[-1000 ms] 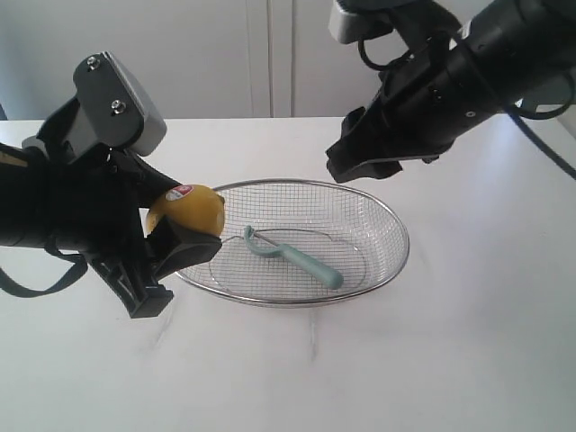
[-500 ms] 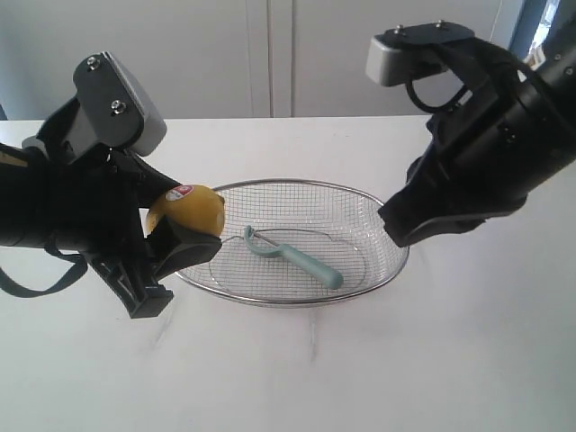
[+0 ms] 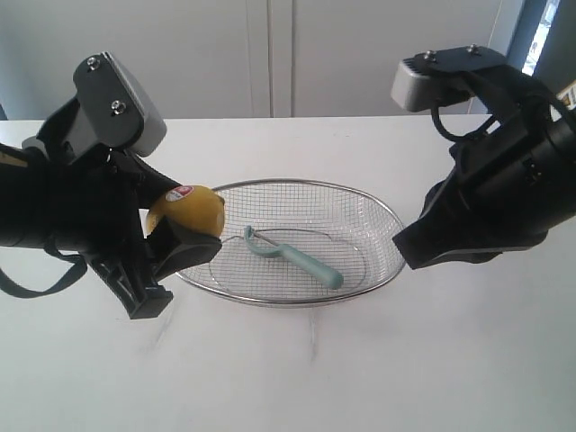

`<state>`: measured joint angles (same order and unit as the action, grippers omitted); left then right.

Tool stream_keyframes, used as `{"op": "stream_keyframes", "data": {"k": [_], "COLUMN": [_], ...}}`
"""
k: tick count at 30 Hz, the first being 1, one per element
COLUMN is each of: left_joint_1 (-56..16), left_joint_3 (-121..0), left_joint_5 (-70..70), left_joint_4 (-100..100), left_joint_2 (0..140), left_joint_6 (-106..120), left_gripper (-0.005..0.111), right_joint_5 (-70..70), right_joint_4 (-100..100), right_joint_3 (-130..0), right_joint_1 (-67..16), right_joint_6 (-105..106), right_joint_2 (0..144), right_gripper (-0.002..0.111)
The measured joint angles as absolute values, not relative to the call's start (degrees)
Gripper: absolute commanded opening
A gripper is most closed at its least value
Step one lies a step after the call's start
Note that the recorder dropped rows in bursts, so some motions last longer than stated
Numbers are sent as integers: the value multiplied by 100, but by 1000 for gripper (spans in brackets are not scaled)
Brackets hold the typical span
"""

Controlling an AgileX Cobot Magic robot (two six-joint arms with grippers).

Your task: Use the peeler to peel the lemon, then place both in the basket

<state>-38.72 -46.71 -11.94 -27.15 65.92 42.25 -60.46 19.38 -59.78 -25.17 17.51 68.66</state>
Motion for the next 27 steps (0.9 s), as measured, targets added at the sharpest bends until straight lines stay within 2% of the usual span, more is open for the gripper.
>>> {"op": "stream_keyframes", "data": {"k": [11, 18, 27], "left_joint_1": [-3872, -3872, -3872], "left_joint_3": [-4671, -4756, -6512], "left_joint_5": [-1605, -1967, -3222], "left_joint_4": [-2719, -2673, -1041], "left_joint_2": [6592, 6687, 7923], "left_joint_6": [4206, 3382, 1725], "left_gripper": [0, 0, 0], "right_joint_5": [-6046, -6041, -6041], "right_joint_4": [1950, 1950, 1950], "right_joint_3": [-5978, -5978, -5978], "right_joint_1": [-2517, -2517, -2517], "right_joint_6": [1695, 1686, 1673], "right_joint_2": [6866, 6866, 6866], "right_gripper": [0, 0, 0]}}
